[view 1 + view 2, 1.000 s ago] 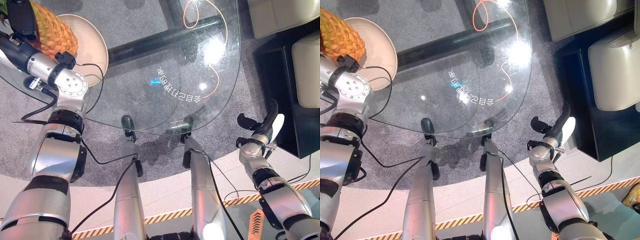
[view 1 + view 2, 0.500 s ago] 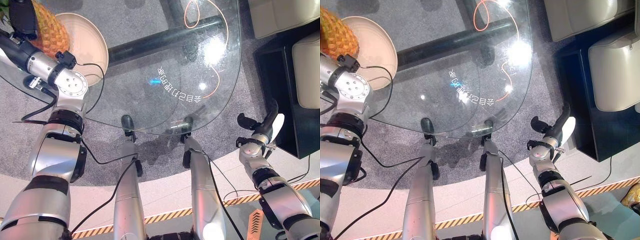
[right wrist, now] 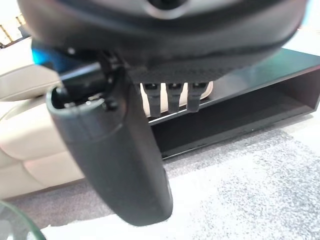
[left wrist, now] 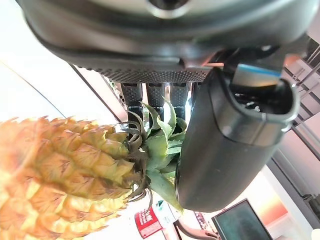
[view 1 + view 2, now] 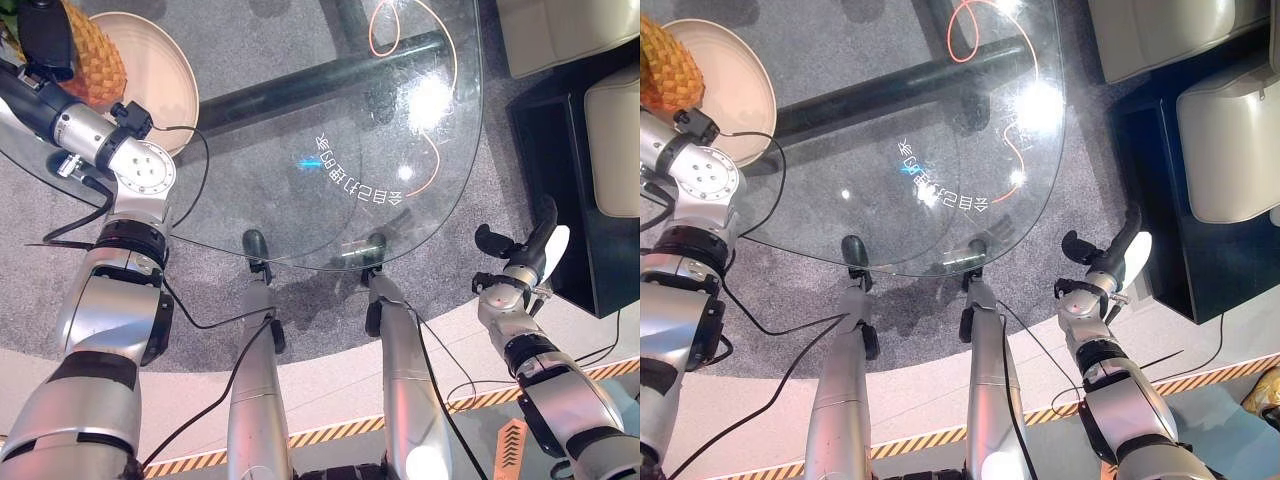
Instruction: Pick up the fruit to the plate
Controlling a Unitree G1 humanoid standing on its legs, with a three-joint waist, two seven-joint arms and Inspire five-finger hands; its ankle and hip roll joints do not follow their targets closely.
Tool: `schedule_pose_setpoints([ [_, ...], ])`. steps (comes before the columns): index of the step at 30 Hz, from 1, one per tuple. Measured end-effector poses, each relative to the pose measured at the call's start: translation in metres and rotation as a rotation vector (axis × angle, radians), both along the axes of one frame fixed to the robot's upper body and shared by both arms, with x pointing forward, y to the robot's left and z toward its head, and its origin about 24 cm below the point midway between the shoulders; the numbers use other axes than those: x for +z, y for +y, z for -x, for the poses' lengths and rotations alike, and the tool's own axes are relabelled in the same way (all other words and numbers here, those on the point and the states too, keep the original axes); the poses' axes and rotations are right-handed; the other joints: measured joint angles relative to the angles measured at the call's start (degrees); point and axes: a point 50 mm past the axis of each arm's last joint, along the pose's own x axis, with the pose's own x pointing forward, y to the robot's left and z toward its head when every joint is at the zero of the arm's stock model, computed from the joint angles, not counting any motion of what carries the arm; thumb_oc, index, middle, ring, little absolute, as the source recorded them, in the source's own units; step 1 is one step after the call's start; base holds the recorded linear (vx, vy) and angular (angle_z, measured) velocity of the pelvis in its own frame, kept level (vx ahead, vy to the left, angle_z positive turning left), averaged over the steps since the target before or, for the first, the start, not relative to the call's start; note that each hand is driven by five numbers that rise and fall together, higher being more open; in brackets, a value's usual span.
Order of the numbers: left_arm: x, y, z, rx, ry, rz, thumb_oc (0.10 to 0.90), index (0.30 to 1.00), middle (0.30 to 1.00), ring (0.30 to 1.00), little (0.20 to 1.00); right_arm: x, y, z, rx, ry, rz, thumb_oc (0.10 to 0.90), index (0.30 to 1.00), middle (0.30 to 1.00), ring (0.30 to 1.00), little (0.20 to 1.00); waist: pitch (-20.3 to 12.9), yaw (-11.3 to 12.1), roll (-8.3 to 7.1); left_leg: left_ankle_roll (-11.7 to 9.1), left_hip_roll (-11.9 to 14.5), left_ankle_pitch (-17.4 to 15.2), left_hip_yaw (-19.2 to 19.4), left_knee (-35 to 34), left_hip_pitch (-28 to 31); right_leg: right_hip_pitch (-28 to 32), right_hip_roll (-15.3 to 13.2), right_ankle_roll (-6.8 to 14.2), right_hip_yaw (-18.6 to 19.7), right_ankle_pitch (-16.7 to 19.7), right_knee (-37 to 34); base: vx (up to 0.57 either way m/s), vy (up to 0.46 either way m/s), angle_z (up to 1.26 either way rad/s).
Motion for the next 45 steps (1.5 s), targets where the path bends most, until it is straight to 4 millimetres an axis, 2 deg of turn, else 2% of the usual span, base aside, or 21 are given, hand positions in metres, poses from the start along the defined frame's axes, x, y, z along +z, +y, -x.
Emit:
schedule_pose_setpoints([
  [20, -0.012, -0.008, 0.003, -0.064, -0.040, -0.019, 0.344, 0.509, 0.509, 0.509, 0.444, 0.004, 0.001, -0.002, -0.018, -0.020, 0.002, 0.800, 0.900, 0.900, 0.900, 0.900, 0.00, 0.68, 0.00, -0.09, -0.01, 0.07, -0.36, -0.05, -0.31, 0.00, 0.01, 0.01, -0.33, -0.01, -0.18, 0.00, -0.003, 0.00],
  [30, -0.020, -0.022, 0.001, -0.119, -0.050, -0.033, 0.358, 0.521, 0.521, 0.521, 0.458, 0.005, 0.003, -0.003, -0.016, -0.026, -0.003, 0.800, 0.900, 0.900, 0.900, 0.900, 0.00, 1.66, 0.00, -0.52, 0.25, 0.38, -1.77, -0.01, -0.38, 0.74, 0.22, -0.13, -1.75, -0.12, -0.14, -0.02, -0.047, 0.04],
  [36, -0.030, -0.020, 0.002, -0.122, -0.038, -0.036, 0.396, 0.554, 0.554, 0.554, 0.496, 0.005, 0.004, -0.003, -0.025, -0.029, -0.005, 0.800, 0.900, 0.900, 0.900, 0.900, 0.00, 1.71, -0.04, -0.57, 0.32, 0.43, -1.95, 0.07, -0.38, 0.93, 0.29, -0.14, -1.91, -0.11, -0.12, 0.00, -0.021, 0.00],
  [37, -0.030, -0.020, 0.002, -0.125, -0.037, -0.039, 0.421, 0.575, 0.575, 0.575, 0.521, 0.005, 0.004, -0.003, -0.026, -0.030, -0.005, 0.800, 0.900, 0.900, 0.900, 0.900, 0.00, 1.70, -0.06, -0.58, 0.37, 0.44, -2.06, 0.11, -0.38, 1.01, 0.33, -0.16, -2.01, -0.09, -0.12, 0.00, 0.000, 0.00],
  [45, -0.030, -0.023, 0.001, -0.148, -0.028, -0.059, 0.462, 0.611, 0.611, 0.611, 0.562, 0.005, 0.004, -0.003, -0.026, -0.033, -0.006, 0.800, 0.900, 0.900, 0.900, 0.900, -0.04, 1.69, -0.31, -0.63, 0.57, 0.42, -2.31, 0.83, -0.39, 1.37, 0.52, -0.24, -2.26, -0.08, 0.19, 0.00, 0.000, 0.00],
])
